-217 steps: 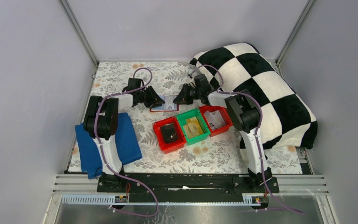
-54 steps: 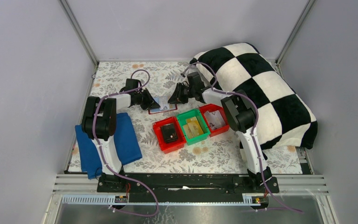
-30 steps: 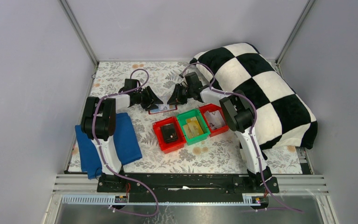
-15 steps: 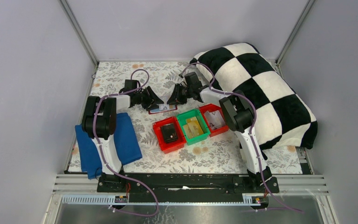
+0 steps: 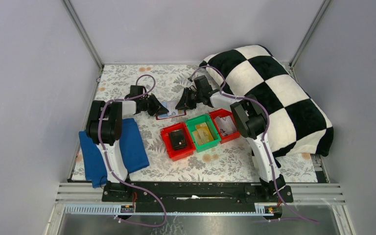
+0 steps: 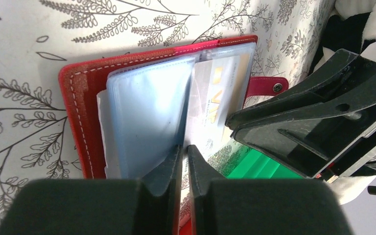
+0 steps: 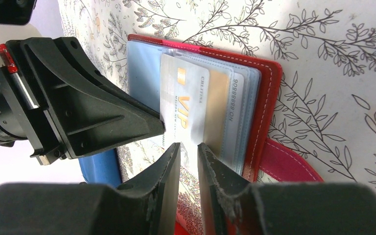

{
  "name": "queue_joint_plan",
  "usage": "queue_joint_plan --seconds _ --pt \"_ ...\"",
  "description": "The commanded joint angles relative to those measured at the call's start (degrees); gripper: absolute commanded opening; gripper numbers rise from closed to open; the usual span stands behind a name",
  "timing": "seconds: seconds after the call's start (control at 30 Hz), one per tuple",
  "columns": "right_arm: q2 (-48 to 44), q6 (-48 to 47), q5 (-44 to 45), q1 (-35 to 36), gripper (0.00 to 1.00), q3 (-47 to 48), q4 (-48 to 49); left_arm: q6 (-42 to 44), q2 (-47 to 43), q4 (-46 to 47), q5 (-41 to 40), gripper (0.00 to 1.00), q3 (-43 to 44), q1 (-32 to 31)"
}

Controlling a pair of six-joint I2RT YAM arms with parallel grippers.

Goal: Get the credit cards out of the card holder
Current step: Remove the credit card from the card holder.

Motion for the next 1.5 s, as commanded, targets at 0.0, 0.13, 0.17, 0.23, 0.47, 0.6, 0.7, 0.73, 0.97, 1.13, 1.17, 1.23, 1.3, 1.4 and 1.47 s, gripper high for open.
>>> queue_joint_plan --seconds 0.0,0.13,0.17,0.23,0.47,0.6,0.7,0.73,0.97,1.13,1.17,1.23,1.3,1.4,1.47 --pt "2.1 -0.8 1.2 1.0 0.27 0.2 -1.8 0.2 0.8 1.9 1.0 0.06 0.6 -1.4" --pt "1.7 -0.8 1.3 1.0 0.27 -0.6 -1.5 0.6 0.1 0.6 0.7 0.00 1.5 -1.6" --pt "1.5 -0.9 1.4 1.0 0.27 -0.8 -1.5 1.2 -0.3 -0.6 -0.1 0.00 1.9 -1.6" --pt "1.2 -1.3 1.7 1.0 0.27 -1.0 -1.9 3.1 -1.6 -3.5 -1.8 0.00 2.4 -1.5" --pt "0.7 -2.0 2.2 0.5 0.27 -2.1 -2.2 5.5 -7.3 -7.6 -4.3 0.00 0.9 0.1" --pt "0.0 -2.0 2.2 0.3 0.27 -2.9 -1.7 5.5 -9.6 -8.5 -4.7 0.00 0.5 0.8" --pt "-0.6 -2.2 2.2 0.1 0.27 -3.2 -1.6 5.7 -10.3 -9.3 -4.8 0.00 0.4 1.2" --pt "-0.8 -2.3 2.1 0.2 0.27 -3.3 -1.6 5.8 -10.3 -9.6 -4.8 0.00 0.5 1.2" --pt "-1.3 -2.5 1.9 -0.2 0.27 -3.7 -1.5 8.0 -11.1 -13.6 -6.1 0.00 0.0 2.6" --pt "-1.4 -2.2 1.6 -0.2 0.27 -4.3 -0.9 8.8 -13.0 -14.2 -5.2 0.00 -1.7 3.5" --pt "-1.3 -2.2 1.5 -0.2 0.27 -4.3 -0.8 8.8 -13.2 -14.1 -4.8 0.00 -1.8 3.5" --pt "-1.4 -2.0 1.4 -0.2 0.27 -4.3 -0.8 8.7 -13.3 -13.7 -3.9 0.00 -2.2 3.5" --pt "-1.5 -2.0 1.2 -0.2 0.27 -4.3 -0.6 8.4 -13.3 -12.9 -3.6 0.00 -2.6 3.5" --pt "-1.7 -2.1 1.3 -0.2 0.27 -4.5 -0.7 8.1 -13.4 -12.4 -2.7 0.00 -2.9 3.5" --pt "-1.9 -2.2 1.3 -0.2 0.27 -4.7 -0.6 8.3 -13.7 -13.2 -2.8 0.00 -2.5 3.5"
